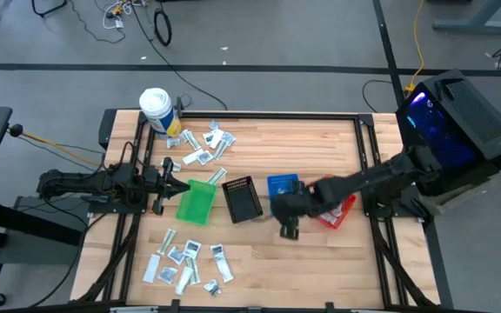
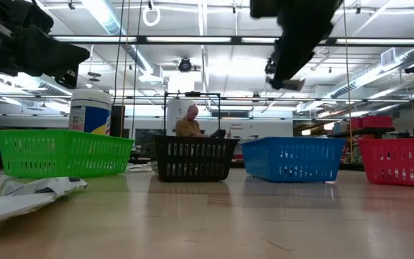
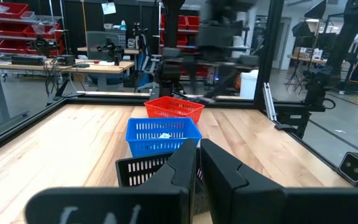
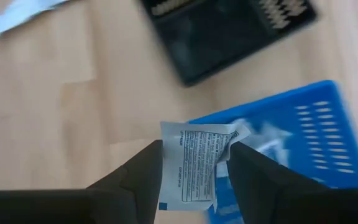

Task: Pick & Place First Aid Supplies
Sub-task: Put the alcohol pad into the blue basket

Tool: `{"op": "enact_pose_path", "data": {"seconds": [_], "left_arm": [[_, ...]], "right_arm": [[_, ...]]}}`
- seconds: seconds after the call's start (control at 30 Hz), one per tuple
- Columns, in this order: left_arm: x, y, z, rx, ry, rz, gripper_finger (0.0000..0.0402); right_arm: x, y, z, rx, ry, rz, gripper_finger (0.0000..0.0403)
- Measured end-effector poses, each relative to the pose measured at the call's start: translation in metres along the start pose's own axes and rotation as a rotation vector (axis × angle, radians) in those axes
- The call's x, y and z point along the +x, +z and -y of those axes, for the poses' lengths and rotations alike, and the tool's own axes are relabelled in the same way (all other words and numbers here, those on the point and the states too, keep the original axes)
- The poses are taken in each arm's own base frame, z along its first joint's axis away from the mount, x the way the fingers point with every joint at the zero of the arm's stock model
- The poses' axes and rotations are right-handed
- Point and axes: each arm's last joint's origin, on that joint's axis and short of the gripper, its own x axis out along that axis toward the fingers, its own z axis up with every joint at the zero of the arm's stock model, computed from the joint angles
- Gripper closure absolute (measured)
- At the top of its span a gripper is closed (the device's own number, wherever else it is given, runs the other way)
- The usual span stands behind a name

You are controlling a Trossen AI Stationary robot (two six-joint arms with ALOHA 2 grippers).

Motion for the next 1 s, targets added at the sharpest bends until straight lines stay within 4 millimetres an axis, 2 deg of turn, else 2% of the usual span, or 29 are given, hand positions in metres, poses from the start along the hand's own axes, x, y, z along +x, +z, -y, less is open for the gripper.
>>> {"op": "enact_pose_path", "data": {"seconds": [0.2, 0.4, 0.53, 0.83, 1.0], "left_arm": [[0.000, 0.000, 0.000, 0.000, 0.000, 0.000, 0.0369], [0.000, 0.000, 0.000, 0.000, 0.000, 0.000, 0.0369], [0.000, 0.000, 0.000, 0.000, 0.000, 0.000, 0.0369], [0.000, 0.000, 0.000, 0.000, 0.000, 0.000, 0.0369], [0.000, 0.000, 0.000, 0.000, 0.000, 0.000, 0.0369]], "right_arm": [[0.007, 0.012, 0.040, 0.071, 0.007, -0.039, 0.0226], [0.010, 0.015, 0.069, 0.115, -0.009, -0.081, 0.0226], [0.017, 0.007, 0.075, 0.109, -0.019, -0.126, 0.0226], [0.034, -0.011, 0.076, 0.094, -0.030, -0.179, 0.0226], [0.038, -0.010, 0.075, 0.068, 0.017, -0.152, 0.0224]]}}
